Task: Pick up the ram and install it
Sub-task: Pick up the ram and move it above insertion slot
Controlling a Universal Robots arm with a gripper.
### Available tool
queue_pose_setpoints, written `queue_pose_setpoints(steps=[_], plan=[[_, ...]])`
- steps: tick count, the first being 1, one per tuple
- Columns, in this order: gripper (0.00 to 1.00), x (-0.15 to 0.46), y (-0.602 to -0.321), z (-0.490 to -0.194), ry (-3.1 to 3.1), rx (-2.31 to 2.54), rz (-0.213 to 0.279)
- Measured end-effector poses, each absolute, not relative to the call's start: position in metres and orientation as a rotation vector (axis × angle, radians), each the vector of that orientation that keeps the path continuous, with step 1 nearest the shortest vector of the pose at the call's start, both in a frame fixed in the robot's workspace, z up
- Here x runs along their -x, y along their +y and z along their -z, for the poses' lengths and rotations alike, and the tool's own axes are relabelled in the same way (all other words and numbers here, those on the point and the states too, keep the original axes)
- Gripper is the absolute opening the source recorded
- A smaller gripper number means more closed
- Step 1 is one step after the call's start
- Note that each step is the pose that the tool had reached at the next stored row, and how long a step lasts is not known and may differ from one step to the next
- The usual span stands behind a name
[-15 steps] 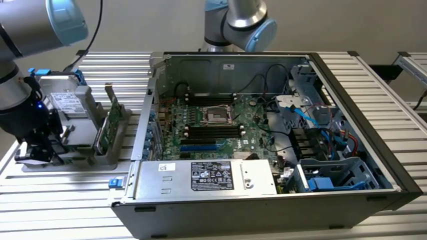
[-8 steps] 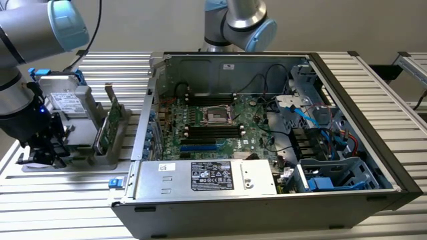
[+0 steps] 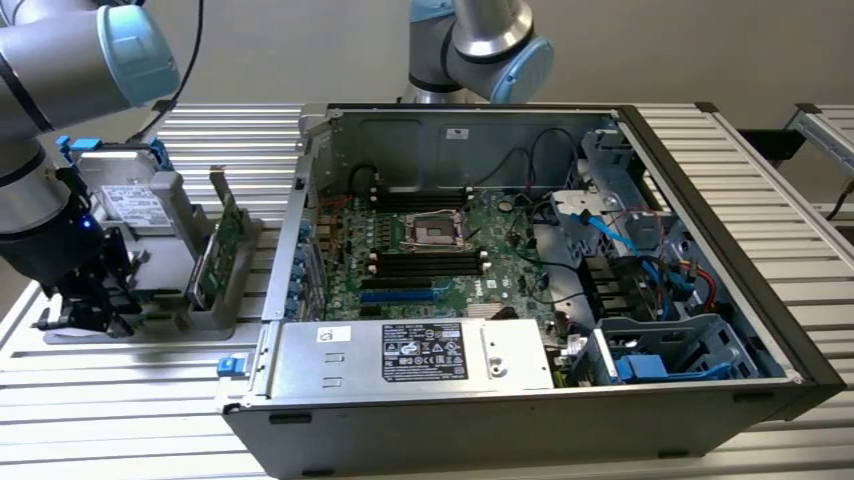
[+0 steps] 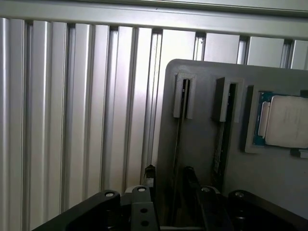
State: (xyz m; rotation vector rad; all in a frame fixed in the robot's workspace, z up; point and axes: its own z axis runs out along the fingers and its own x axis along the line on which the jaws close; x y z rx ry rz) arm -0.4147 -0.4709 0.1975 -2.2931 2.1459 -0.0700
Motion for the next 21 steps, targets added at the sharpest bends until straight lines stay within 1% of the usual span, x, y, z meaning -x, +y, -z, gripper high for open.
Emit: queue_pose_setpoints(steps=[3,4,5,6,8,9,10,21], plan=[[0.36,0.4147,-0.4708,-0.1974,2.148,2.288,0.067],[0.34,0.4146,-0.4709,-0.1973,2.149,2.286,0.066],[0.28,0.4146,-0.4709,-0.1974,2.15,2.285,0.065],[0.28,0.4147,-0.4708,-0.1973,2.151,2.283,0.065],[0.16,0.4146,-0.4709,-0.1973,2.153,2.28,0.064],[0.16,0.4146,-0.4709,-0.1973,2.155,2.279,0.063],[0.13,0.4146,-0.4709,-0.1973,2.156,2.277,0.063],[0.13,0.4146,-0.4711,-0.1972,2.164,2.262,0.054]])
